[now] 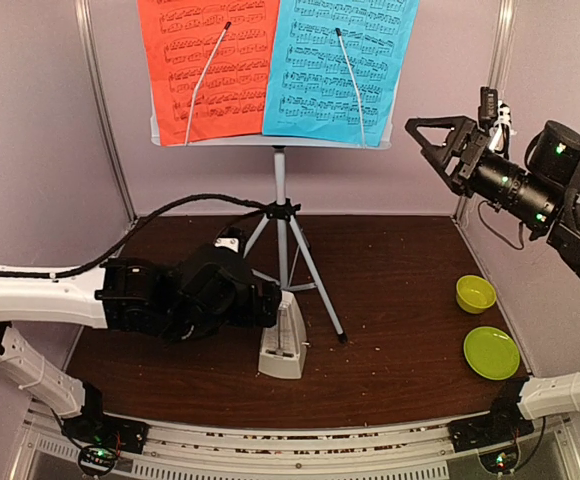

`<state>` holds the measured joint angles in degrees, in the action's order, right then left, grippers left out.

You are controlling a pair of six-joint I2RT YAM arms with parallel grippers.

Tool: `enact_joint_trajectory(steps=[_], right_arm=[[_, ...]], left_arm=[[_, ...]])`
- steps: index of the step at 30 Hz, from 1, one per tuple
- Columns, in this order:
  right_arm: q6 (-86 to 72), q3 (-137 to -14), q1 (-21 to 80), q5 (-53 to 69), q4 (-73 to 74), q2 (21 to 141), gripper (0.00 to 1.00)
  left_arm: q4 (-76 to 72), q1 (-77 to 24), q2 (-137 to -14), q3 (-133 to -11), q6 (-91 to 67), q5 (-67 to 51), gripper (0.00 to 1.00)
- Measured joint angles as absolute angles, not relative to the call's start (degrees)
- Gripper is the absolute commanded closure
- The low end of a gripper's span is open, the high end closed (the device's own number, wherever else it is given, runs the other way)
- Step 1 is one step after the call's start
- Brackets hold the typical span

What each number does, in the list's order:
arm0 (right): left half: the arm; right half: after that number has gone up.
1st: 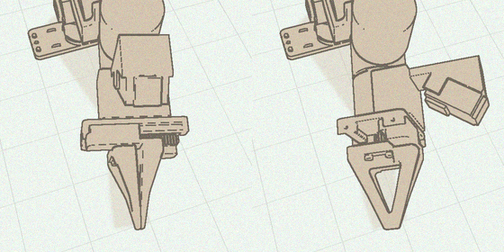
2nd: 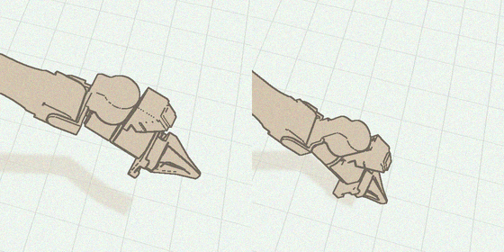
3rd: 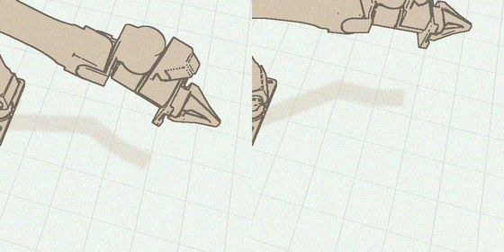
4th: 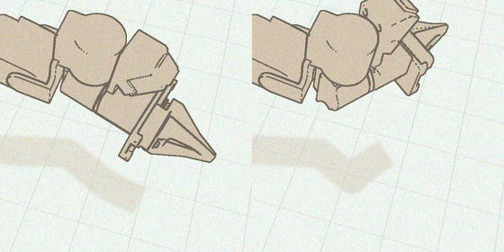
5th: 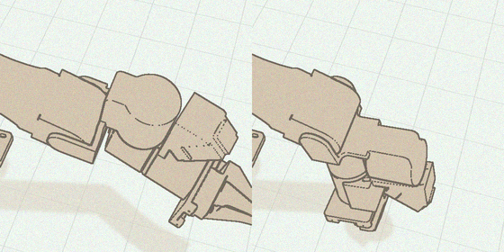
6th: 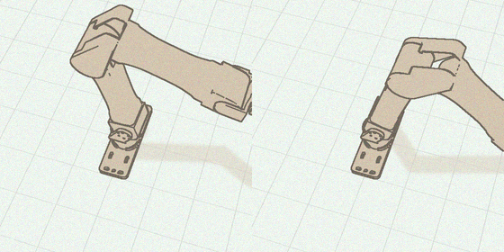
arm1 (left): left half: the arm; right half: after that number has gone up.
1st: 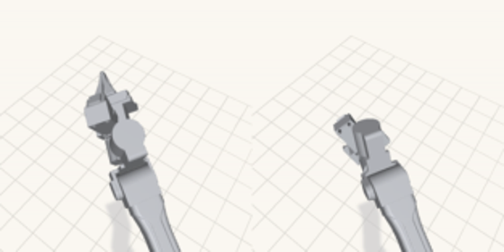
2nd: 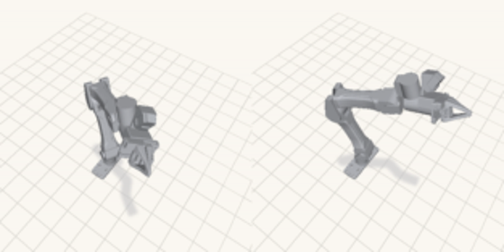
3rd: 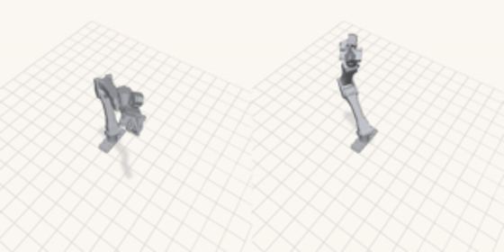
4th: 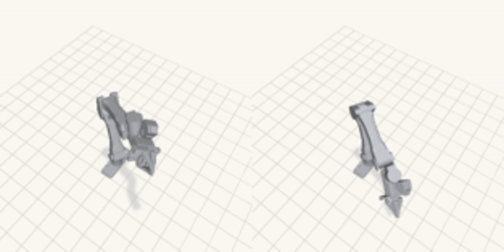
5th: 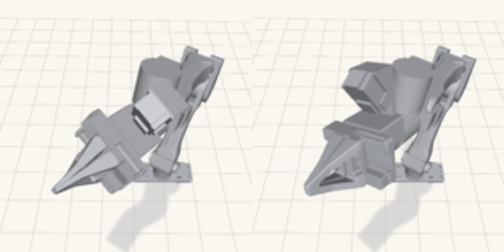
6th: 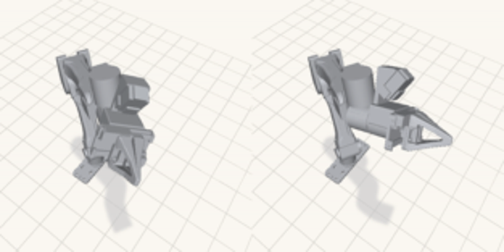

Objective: Set up the instrument practice props

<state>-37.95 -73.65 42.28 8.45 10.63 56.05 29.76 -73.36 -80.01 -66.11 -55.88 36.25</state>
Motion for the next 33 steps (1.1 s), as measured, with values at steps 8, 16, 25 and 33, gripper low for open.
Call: enact_joint_trajectory(steps=[8, 16, 25, 33], right_arm=[[-42.74, -69.76, 42.13, 13.78, 6.00, 59.27, 0.00], [-44.10, -69.56, 41.93, 16.53, 5.50, 57.45, 0.00], [-40.99, -55.75, 40.56, 16.03, 4.12, 52.27, 0.00], [-40.25, -47.75, 40.95, 15.18, 6.22, 50.19, 0.00]], left_arm=[[26.65, -66.04, -73.34, -52.12, -57.08, 31.55, 0.02], [18.94, -62.15, -75.83, -46.39, -52.49, 24.58, 0.02], [5.91, -60.88, -84.01, -42.72, -47.68, 18.15, 0.18], [-2.79, -64.27, -86.65, -38.79, -45.67, 12.84, 0.24]])
